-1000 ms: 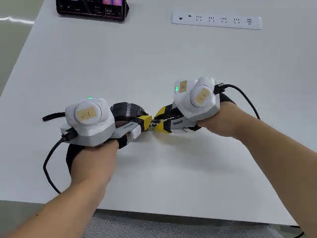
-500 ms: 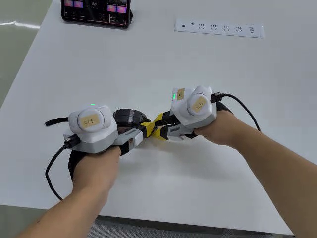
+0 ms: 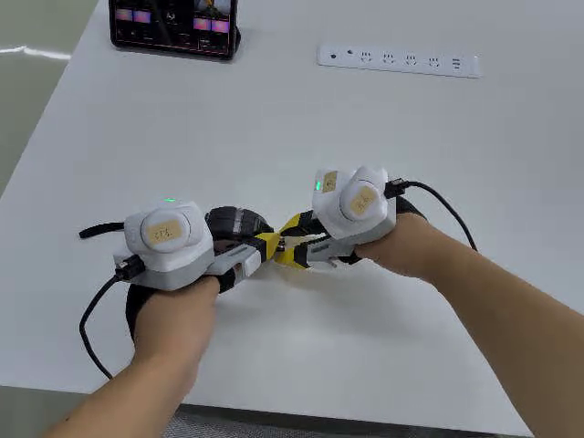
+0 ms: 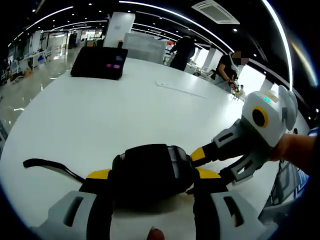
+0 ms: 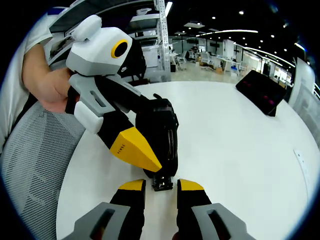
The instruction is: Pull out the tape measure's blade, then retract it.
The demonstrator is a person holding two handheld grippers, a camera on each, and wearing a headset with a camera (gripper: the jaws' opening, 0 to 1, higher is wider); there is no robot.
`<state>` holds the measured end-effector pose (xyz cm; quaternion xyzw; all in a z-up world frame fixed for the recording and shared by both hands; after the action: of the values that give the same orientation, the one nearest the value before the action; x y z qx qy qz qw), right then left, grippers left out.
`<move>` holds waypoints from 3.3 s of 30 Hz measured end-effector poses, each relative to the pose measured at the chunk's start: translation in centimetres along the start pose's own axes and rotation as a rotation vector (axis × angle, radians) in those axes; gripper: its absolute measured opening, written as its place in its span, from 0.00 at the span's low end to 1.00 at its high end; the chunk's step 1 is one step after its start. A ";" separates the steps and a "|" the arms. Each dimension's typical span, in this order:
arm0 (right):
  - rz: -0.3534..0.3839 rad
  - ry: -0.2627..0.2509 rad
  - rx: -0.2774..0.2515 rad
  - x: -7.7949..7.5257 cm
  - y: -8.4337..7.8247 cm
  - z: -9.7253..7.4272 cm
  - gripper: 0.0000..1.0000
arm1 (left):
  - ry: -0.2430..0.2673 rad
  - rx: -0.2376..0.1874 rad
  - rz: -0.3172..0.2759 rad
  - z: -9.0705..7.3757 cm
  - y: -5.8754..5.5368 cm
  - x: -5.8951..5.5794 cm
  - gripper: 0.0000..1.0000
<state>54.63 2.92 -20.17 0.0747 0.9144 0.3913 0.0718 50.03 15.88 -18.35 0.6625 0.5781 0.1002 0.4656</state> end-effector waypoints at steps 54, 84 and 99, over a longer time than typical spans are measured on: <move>0.221 -0.267 -0.031 2.8 -3.8 -9.3 0.63 | -0.187 0.046 0.303 -5.1 -0.1 -1.0 0.82; 0.280 -0.349 -0.044 4.5 -6.3 -14.2 0.81 | -0.253 0.095 0.407 -8.3 -0.9 0.1 0.99; 0.297 -0.363 -0.038 5.1 -7.5 -15.8 0.88 | -0.319 0.154 0.443 -9.4 -1.5 0.3 0.99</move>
<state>45.98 -12.38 -15.22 0.2765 0.8579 0.3948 0.1782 42.76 20.72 -14.46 0.8136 0.3445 0.0498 0.4657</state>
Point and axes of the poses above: the centre of the closed fingertips' face, and the gripper's own axes: z roughly forward along the fingers, x roughly to its left, y roughly out of its top, the point moved 8 cm from there along -z, roughly backward along the fingers, and after that the axes turned 14 degrees about -y, right-handed, at the moved point
